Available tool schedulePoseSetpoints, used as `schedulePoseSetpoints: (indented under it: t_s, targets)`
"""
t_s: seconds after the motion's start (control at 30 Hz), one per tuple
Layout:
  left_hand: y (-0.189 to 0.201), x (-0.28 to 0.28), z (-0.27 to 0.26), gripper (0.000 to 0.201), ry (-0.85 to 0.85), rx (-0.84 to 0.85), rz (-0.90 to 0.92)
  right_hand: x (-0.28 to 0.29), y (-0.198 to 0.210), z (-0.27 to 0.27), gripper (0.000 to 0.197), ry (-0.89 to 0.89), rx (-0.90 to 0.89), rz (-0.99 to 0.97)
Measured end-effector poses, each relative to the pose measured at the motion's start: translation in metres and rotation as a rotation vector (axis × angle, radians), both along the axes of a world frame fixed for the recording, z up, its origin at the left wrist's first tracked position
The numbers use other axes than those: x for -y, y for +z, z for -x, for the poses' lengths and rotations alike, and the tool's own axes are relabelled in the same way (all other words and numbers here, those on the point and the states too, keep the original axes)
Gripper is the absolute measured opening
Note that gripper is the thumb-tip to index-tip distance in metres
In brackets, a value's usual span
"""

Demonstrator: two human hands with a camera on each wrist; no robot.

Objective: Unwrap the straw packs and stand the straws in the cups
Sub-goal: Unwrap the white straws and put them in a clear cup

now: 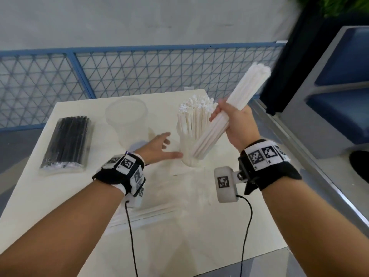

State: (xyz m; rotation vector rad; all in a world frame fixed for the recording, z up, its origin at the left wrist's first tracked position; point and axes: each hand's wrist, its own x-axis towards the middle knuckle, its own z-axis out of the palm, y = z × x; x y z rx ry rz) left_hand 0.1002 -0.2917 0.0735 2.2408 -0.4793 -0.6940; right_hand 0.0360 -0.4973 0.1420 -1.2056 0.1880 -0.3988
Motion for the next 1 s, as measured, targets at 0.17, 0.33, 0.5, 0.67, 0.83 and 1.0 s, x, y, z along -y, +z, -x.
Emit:
schedulePoseSetpoints:
  t_s: [0.17, 0.33, 0.5, 0.67, 0.83, 1.0]
  targets:
    - [0.02, 0.035, -0.028, 0.099, 0.142, 0.067, 0.183, 0.007, 0.012, -0.022, 0.022, -0.206, 0.143, -0.07]
    - [0.015, 0.053, -0.036, 0.107, 0.108, 0.038, 0.215, 0.007, -0.008, -0.03, 0.01, -0.271, 0.056, 0.265]
    - [0.012, 0.062, -0.04, 0.099, 0.142, 0.028, 0.301, 0.014, -0.048, -0.04, 0.053, -0.111, -0.207, 0.491]
    - [0.012, 0.068, -0.051, 0.1, 0.13, 0.006, 0.319, 0.019, -0.072, -0.048, 0.081, -0.013, -0.229, 0.544]
    - [0.009, 0.075, -0.06, 0.101, 0.145, -0.016, 0.377, 0.027, -0.074, -0.057, 0.12, 0.0, -0.231, 0.526]
    - [0.003, 0.081, -0.064, 0.091, 0.155, 0.018, 0.393, 0.022, -0.073, -0.064, 0.094, 0.001, -0.318, 0.703]
